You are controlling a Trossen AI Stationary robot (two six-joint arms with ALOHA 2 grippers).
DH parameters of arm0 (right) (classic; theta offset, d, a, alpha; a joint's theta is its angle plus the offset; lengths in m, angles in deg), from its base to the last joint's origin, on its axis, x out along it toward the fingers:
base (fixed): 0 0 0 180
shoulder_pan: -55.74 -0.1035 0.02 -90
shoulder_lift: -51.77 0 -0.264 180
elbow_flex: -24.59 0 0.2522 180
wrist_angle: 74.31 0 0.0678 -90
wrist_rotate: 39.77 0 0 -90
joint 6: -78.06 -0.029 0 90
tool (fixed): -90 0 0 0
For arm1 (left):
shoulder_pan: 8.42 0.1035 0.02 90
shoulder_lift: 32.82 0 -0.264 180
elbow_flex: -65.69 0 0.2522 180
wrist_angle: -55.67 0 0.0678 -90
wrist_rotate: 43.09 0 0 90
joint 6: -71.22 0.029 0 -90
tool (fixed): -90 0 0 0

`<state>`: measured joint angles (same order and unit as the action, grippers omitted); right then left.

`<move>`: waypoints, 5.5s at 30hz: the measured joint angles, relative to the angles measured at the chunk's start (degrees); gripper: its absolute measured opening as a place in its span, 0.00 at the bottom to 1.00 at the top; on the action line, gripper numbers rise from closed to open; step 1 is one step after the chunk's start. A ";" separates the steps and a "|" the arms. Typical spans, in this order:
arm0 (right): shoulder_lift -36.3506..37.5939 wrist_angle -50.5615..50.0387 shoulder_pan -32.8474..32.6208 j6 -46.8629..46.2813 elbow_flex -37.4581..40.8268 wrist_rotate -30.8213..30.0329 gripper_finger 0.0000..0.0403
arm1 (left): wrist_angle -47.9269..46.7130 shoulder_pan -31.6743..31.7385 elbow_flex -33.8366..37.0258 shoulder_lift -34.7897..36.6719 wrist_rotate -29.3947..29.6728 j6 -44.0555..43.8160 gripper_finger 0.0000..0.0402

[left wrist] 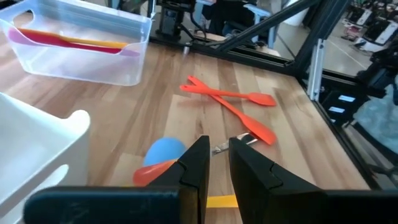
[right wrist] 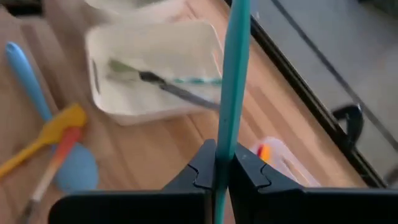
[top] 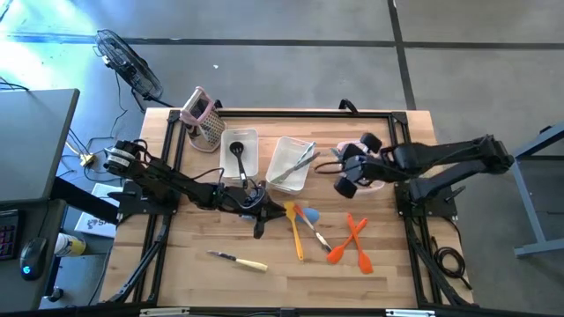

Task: Pick & Place Kitchen Items
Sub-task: Put the blue spatula into the transparent bin, then put the right orange spatula into the transparent bin

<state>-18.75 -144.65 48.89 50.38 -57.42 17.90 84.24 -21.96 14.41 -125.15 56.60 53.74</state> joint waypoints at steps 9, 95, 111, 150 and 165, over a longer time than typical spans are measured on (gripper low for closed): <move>-1.31 -9.86 8.28 -2.64 0.53 8.49 0.02 | 0.02 0.00 0.00 0.00 0.41 0.71 0.14; -10.78 2.48 22.24 1.00 15.23 15.96 0.02 | -3.61 0.00 0.02 0.00 -1.21 0.10 0.14; -10.78 7.00 23.11 -1.05 20.10 17.81 0.12 | -3.46 0.00 0.02 0.00 -1.15 0.33 0.14; -10.78 -4.64 22.12 -3.20 14.98 12.70 0.16 | -3.42 0.00 0.02 0.00 -0.99 0.71 0.14; -8.92 -17.41 9.00 -9.10 -0.93 8.49 0.16 | -3.51 0.00 0.02 0.00 -1.42 0.18 0.14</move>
<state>-27.67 -162.07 57.88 41.28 -58.35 26.40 80.73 -21.96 14.43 -125.15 55.18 53.91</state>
